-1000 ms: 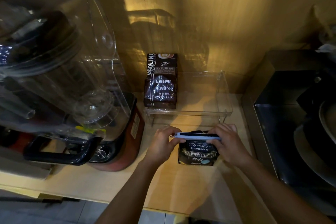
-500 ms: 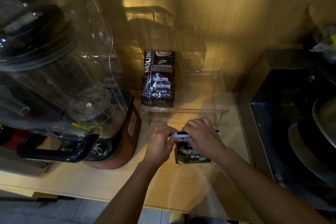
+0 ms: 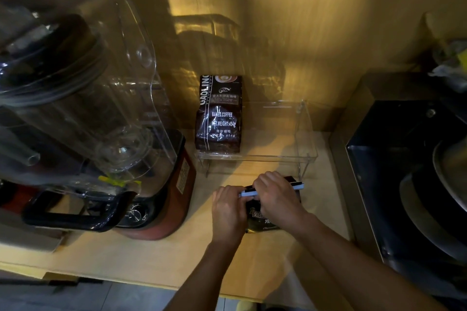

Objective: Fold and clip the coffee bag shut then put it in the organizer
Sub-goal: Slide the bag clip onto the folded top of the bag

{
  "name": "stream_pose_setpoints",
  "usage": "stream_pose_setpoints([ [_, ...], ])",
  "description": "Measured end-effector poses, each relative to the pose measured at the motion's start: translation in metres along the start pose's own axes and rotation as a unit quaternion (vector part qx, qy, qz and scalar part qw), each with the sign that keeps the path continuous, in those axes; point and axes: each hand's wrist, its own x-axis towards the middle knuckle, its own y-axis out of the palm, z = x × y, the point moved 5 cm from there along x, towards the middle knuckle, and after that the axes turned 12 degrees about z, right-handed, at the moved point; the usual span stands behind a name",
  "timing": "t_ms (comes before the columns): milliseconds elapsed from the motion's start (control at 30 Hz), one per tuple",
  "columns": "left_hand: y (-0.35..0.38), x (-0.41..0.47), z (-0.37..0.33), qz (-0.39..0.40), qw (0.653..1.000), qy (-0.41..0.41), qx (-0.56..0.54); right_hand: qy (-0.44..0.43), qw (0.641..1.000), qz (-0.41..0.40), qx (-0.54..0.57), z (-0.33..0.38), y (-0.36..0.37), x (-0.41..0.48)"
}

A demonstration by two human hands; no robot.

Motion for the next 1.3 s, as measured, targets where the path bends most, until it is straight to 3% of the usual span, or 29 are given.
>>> stream_pose_setpoints([
  [167, -0.001, 0.001, 0.001, -0.012, 0.999, 0.014, -0.029, -0.005, 1.000, -0.017, 0.014, -0.002, 0.003, -0.002],
  [367, -0.006, 0.011, 0.017, 0.094, 0.992, 0.011, -0.088, -0.031, 0.994, 0.057, 0.088, -0.029, 0.007, 0.003],
  [633, 0.002, 0.011, 0.034, 0.118, 0.951, -0.096, -0.270, 0.117, 0.960, 0.052, 0.249, -0.081, 0.007, -0.015],
  [700, 0.006, 0.008, 0.037, 0.098, 0.927, -0.135, -0.335, 0.158, 0.942, 0.003, 0.296, -0.086, 0.011, -0.024],
  [800, 0.014, 0.006, 0.038, 0.089, 0.905, -0.148, -0.389, 0.230, 0.883, -0.053, 0.405, -0.085, 0.022, -0.036],
  [933, 0.024, 0.002, 0.034, 0.082, 0.881, -0.150, -0.442, 0.280, 0.823, -0.057, 0.491, -0.078, 0.040, -0.043],
  [1033, 0.029, -0.001, 0.033, 0.048, 0.887, -0.154, -0.433, 0.327, 0.776, -0.122, 0.525, -0.077, 0.045, -0.052],
  [1100, 0.029, -0.003, 0.037, 0.009, 0.898, -0.165, -0.408, 0.333, 0.750, -0.118, 0.560, -0.073, 0.052, -0.056],
  [1300, 0.041, -0.011, 0.047, 0.065, 0.903, -0.160, -0.393, 0.300, 0.751, -0.091, 0.582, -0.067, 0.062, -0.067],
])
